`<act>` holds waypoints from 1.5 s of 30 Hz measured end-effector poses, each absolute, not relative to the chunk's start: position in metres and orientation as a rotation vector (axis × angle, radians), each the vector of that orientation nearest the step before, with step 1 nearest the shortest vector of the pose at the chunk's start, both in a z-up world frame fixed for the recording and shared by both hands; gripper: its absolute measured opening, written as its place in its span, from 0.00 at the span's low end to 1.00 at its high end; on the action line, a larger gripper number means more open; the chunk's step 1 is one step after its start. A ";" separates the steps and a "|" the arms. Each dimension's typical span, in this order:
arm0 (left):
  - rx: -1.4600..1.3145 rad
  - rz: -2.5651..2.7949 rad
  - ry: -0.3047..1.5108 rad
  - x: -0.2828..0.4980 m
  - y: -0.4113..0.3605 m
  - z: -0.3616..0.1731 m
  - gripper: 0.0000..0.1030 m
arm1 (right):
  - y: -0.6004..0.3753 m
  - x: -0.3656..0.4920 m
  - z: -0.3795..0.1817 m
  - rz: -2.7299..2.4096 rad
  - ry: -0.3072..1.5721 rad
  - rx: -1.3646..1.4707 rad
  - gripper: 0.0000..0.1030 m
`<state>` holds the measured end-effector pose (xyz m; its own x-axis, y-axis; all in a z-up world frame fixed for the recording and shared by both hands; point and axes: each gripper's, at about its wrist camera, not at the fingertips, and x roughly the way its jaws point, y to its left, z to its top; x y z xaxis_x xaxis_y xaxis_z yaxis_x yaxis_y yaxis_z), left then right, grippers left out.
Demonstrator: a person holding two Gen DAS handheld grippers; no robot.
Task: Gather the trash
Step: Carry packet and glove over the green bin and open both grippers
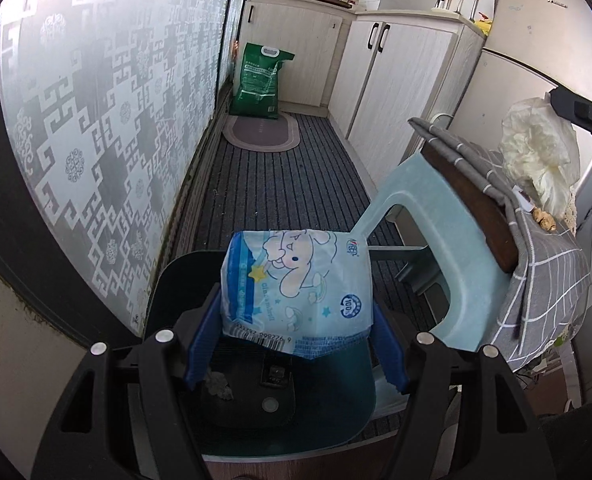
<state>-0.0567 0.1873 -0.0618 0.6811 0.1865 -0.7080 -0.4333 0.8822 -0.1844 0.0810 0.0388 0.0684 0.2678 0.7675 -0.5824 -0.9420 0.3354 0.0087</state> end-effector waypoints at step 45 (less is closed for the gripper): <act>-0.374 0.346 1.021 -0.074 0.216 -0.134 0.60 | 0.158 0.029 -0.065 1.263 0.813 -0.695 0.08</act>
